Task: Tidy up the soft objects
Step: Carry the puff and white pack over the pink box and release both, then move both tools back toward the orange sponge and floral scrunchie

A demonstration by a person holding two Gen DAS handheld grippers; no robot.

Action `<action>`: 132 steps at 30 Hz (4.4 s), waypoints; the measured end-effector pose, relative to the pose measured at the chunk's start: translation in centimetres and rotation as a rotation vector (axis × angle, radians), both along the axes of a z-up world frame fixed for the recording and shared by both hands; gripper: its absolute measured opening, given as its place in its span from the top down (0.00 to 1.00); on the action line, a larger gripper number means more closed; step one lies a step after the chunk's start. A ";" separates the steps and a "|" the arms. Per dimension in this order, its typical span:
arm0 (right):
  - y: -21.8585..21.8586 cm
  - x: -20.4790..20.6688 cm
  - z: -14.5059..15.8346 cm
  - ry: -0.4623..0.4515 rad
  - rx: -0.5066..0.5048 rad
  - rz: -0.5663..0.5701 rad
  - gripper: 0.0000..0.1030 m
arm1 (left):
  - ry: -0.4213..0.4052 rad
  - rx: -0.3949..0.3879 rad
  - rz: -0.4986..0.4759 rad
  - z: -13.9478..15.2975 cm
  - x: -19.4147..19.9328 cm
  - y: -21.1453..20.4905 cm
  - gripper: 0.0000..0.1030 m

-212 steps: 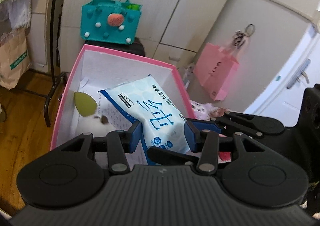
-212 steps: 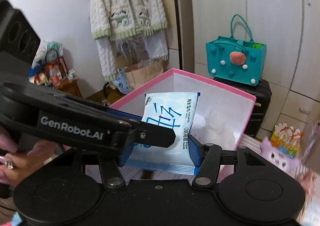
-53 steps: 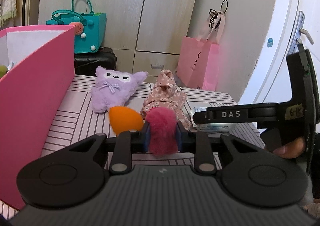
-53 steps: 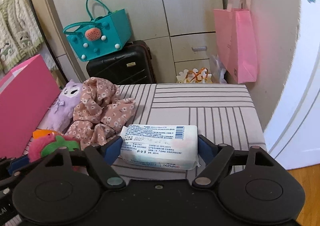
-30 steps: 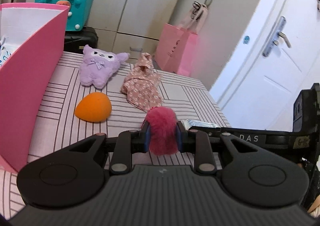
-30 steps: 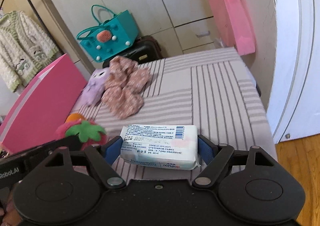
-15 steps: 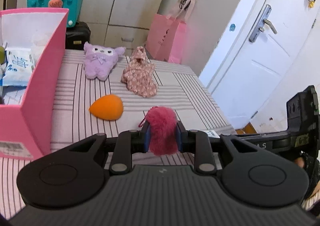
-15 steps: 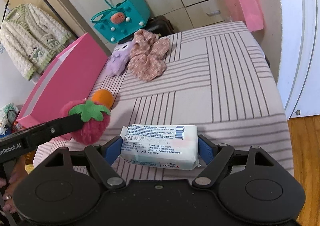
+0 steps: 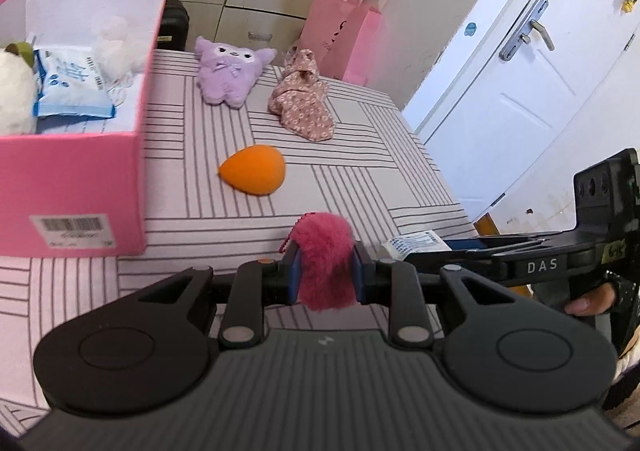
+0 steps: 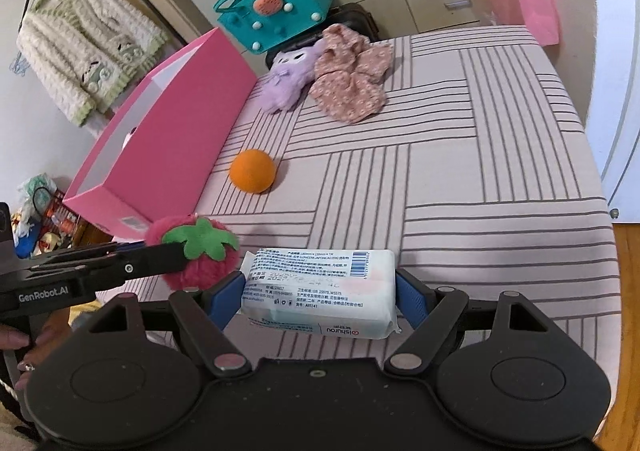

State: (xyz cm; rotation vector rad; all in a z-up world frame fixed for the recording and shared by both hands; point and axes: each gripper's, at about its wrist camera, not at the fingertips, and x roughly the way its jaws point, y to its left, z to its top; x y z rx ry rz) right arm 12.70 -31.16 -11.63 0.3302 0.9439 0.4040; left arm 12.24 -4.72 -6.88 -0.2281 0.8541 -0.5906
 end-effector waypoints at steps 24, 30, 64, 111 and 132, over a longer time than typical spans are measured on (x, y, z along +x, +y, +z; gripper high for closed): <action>9.8 -2.9 4.1 0.011 -0.063 0.309 0.19 | 0.121 0.111 0.026 1.9 -3.8 9.3 0.77; 13.4 -4.0 6.6 -0.024 -0.063 0.448 0.19 | 0.101 0.114 0.002 4.3 -4.9 11.1 0.77; 23.3 11.3 12.1 -0.445 -0.352 0.506 0.19 | -0.034 0.008 0.189 5.1 9.2 16.5 0.76; 12.9 1.2 13.0 -0.401 -0.163 0.422 0.13 | -0.082 0.121 0.135 10.9 -1.5 14.6 0.34; 1.8 -5.4 11.6 -0.391 -0.143 0.192 0.13 | -0.101 0.188 -0.095 9.1 -5.0 6.0 0.31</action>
